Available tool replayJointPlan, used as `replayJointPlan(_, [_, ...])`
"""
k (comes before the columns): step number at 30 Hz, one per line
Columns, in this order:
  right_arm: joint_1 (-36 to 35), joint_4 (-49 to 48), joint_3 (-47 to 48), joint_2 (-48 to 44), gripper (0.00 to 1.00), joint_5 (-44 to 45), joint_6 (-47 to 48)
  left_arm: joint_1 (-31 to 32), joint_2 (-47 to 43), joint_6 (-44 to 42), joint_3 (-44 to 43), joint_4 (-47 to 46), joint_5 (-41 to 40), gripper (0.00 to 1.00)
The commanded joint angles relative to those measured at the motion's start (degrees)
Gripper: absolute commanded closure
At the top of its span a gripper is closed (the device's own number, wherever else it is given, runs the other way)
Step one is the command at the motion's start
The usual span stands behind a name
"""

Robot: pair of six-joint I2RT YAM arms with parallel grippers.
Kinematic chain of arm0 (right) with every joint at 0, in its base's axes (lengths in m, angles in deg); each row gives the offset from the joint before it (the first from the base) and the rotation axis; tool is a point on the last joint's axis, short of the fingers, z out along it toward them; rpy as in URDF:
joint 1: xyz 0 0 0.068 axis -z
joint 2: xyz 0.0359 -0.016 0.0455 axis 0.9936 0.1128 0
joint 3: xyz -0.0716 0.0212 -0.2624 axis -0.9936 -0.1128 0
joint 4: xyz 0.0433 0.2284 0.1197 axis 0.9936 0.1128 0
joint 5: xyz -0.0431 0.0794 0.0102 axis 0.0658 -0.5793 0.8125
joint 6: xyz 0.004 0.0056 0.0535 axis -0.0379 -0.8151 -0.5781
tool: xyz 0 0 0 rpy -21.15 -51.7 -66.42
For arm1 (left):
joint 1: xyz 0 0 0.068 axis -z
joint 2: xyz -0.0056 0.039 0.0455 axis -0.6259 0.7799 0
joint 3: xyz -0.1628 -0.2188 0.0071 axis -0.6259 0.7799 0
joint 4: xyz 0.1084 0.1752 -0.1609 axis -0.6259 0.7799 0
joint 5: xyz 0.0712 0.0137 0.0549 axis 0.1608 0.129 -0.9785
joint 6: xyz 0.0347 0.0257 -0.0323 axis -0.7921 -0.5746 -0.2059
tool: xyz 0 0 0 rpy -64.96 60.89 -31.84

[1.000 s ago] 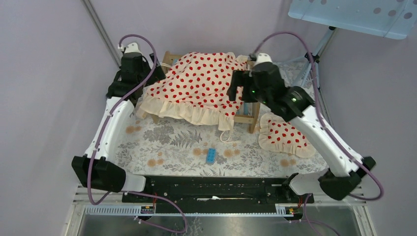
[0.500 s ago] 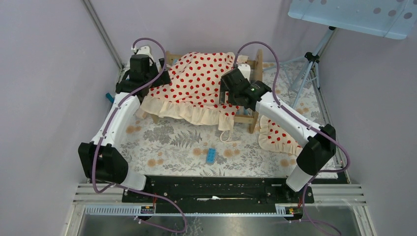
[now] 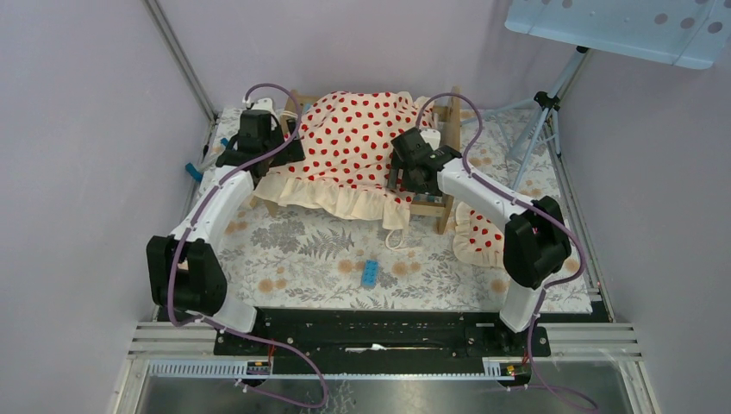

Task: Set up the pet bed
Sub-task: Adjust the mattress on the bed frame.

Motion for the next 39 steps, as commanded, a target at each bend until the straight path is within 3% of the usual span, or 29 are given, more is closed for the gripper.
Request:
replayJointPlan(1, [-0.07, -1.8, 0.01, 1.29, 0.02, -1.34, -1.54, -0.18, 1.74, -0.97, 0.73, -3.93, -0.46, 0.08])
replayJointPlan(4, [0.01, -2.49, -1.03, 1.26, 0.11, -1.82, -1.93, -0.17, 2.68, -1.19, 0.81, -3.25, -1.57, 0.09])
replayJointPlan(11, [0.0, -3.02, -2.15, -1.09, 0.47, -0.82, -1.39, -0.19, 4.59, -0.83, 0.69, -1.28, -5.0, 0.19])
replayJointPlan(12, [0.03, -2.74, -1.9, -1.46, 0.51, -0.39, -1.03, -0.19, 4.87, -0.69, 0.63, -1.1, -5.03, 0.22])
replayJointPlan(15, [0.39, -1.17, -0.48, -2.43, 0.75, 1.11, 0.44, -0.19, 5.24, -0.63, 0.42, -0.63, -4.63, 0.32])
replayJointPlan(18, [0.65, 1.09, 1.45, -3.53, 0.88, 3.99, 2.08, -0.19, 5.14, -0.54, 0.41, -0.23, -4.26, 0.42])
replayJointPlan(27, [1.82, 6.95, 5.49, -6.88, 0.91, 10.1, 5.97, 0.05, 4.35, -0.45, 1.03, 1.72, -2.76, 1.0])
replayJointPlan(39, [2.81, 9.8, 5.11, -6.95, 0.89, 12.95, 8.71, 0.34, -5.55, 2.28, 6.32, 3.05, 0.46, 1.0])
